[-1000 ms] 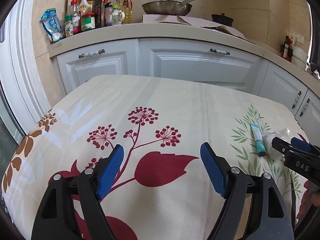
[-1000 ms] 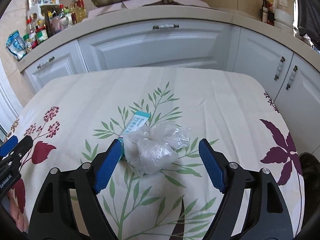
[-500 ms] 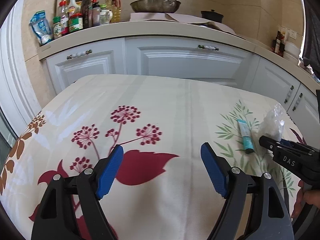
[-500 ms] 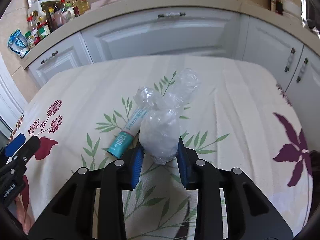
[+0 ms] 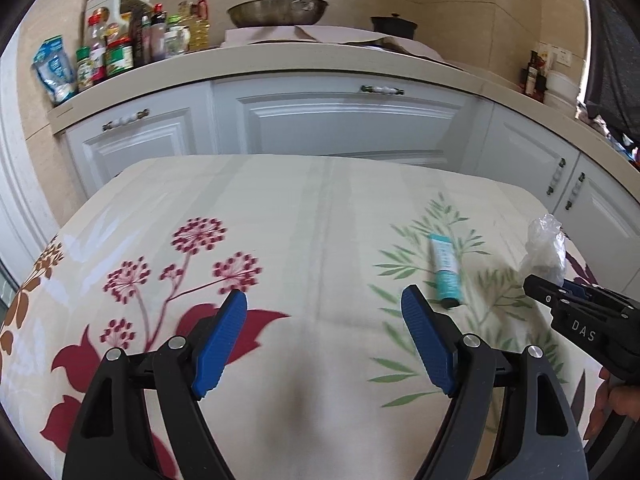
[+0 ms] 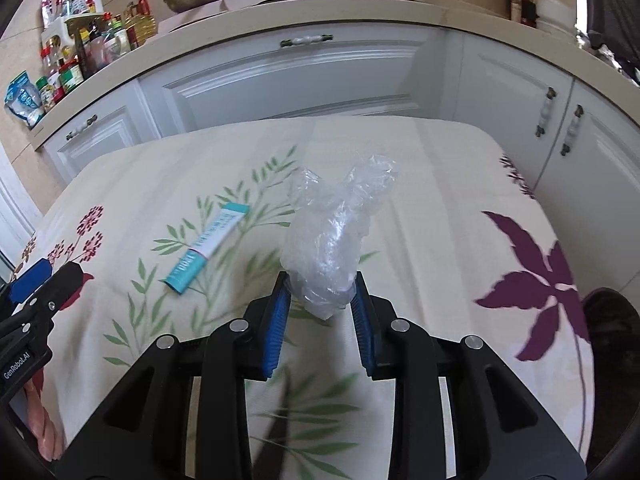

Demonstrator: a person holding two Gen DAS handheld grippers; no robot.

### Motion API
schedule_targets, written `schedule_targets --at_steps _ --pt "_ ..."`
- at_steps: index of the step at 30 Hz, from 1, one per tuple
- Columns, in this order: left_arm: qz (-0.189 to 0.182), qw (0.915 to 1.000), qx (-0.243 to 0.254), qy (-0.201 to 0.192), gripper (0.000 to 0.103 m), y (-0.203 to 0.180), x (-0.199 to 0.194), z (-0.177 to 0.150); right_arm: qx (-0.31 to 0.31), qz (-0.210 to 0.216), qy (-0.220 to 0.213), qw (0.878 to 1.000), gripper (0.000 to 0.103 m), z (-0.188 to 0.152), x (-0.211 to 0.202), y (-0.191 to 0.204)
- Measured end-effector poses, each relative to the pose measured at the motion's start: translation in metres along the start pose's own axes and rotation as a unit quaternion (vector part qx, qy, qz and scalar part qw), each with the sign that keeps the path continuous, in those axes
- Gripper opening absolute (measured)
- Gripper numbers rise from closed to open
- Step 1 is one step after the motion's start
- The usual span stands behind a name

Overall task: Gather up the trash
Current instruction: 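Grasp the crumpled clear plastic wrap with the right gripper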

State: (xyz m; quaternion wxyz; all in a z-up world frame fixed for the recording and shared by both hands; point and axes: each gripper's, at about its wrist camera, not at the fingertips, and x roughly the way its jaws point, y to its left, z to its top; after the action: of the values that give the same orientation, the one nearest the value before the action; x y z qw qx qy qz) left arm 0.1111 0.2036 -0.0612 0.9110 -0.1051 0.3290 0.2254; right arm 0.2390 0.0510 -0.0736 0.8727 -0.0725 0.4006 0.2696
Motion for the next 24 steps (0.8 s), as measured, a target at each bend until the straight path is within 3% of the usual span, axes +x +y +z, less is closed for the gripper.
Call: schedule_targets --at_steps 10,14,17,24 --pt "-0.019 0.9996 0.022 0.004 0.077 -0.032 0.006 0.002 0.016 -0.003 0.009 1.000 0.031 -0.005 -0.001 -0.025" --pt "-0.015 0.9997 0.021 0.006 0.077 -0.031 0.005 0.001 0.019 0.000 0.006 1.000 0.051 -0.006 -0.002 -0.027" --pt "-0.011 0.9998 0.017 0.005 0.077 -0.027 0.003 0.001 0.021 -0.006 -0.001 1.000 0.060 -0.005 -0.004 -0.029" --pt "-0.003 0.9999 0.010 0.002 0.077 -0.016 0.000 0.001 0.039 -0.018 -0.007 0.999 0.066 -0.002 -0.004 -0.038"
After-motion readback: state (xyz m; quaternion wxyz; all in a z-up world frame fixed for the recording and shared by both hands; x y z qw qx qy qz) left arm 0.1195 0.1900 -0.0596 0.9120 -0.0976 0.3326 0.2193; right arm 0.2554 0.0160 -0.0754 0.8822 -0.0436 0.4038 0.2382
